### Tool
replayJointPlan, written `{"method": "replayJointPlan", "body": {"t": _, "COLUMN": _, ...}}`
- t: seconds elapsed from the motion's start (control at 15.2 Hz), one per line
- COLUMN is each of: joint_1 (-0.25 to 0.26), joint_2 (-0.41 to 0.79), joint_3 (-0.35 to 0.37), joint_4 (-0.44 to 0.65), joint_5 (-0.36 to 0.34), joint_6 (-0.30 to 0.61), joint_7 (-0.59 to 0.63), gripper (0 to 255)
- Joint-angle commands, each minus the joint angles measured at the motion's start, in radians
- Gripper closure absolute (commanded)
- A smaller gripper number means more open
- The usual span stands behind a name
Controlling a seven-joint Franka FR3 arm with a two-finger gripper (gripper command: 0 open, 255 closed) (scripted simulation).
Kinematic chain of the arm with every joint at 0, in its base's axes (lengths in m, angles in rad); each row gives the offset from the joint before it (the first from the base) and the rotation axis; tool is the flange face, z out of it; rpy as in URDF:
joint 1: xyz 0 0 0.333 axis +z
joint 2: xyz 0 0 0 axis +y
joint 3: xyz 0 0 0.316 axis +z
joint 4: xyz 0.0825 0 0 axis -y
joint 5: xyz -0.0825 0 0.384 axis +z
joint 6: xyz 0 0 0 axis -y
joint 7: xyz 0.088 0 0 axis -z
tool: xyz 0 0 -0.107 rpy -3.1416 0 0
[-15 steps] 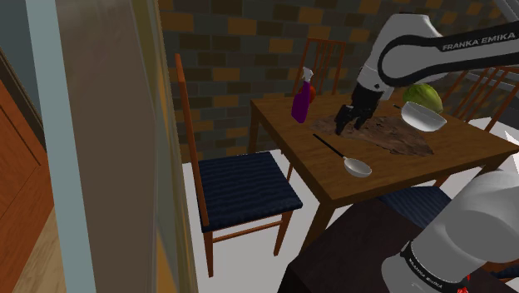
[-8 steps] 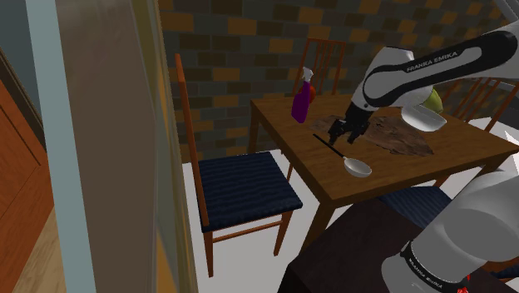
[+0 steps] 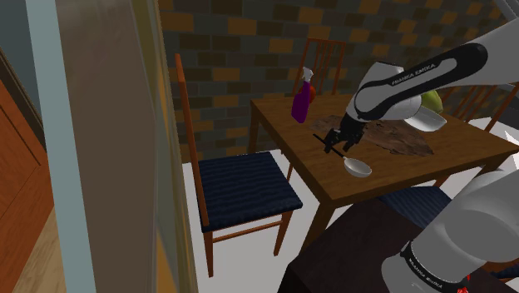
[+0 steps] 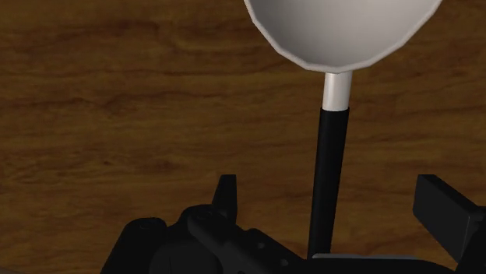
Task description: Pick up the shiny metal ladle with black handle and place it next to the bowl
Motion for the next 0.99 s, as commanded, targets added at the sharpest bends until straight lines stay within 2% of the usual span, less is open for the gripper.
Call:
{"method": "replayJointPlan", "body": {"t": 0.0, "joint_1": 0.002, "joint_2": 0.006, "joint_3": -0.001, "joint_4": -0.002, "joint_5": 0.002, "joint_6": 0.008, "joint_7": -0.001, "gripper": 0}}
{"method": "replayJointPlan", "body": {"t": 0.4, "joint_1": 0.002, "joint_2": 0.006, "joint_3": -0.001, "joint_4": -0.002, "joint_5": 0.002, "joint_6": 0.008, "joint_7": -0.001, "gripper": 0}}
{"method": "replayJointPlan", "body": {"t": 0.46, "joint_1": 0.002, "joint_2": 0.006, "joint_3": -0.001, "joint_4": -0.002, "joint_5": 0.002, "joint_6": 0.008, "joint_7": -0.001, "gripper": 255}}
{"method": "replayJointPlan", "body": {"t": 0.92, "joint_1": 0.002, "joint_2": 0.004, "joint_3": 0.001, "joint_4": -0.002, "joint_5": 0.002, "joint_6": 0.007, "joint_7": 0.001, "gripper": 255}}
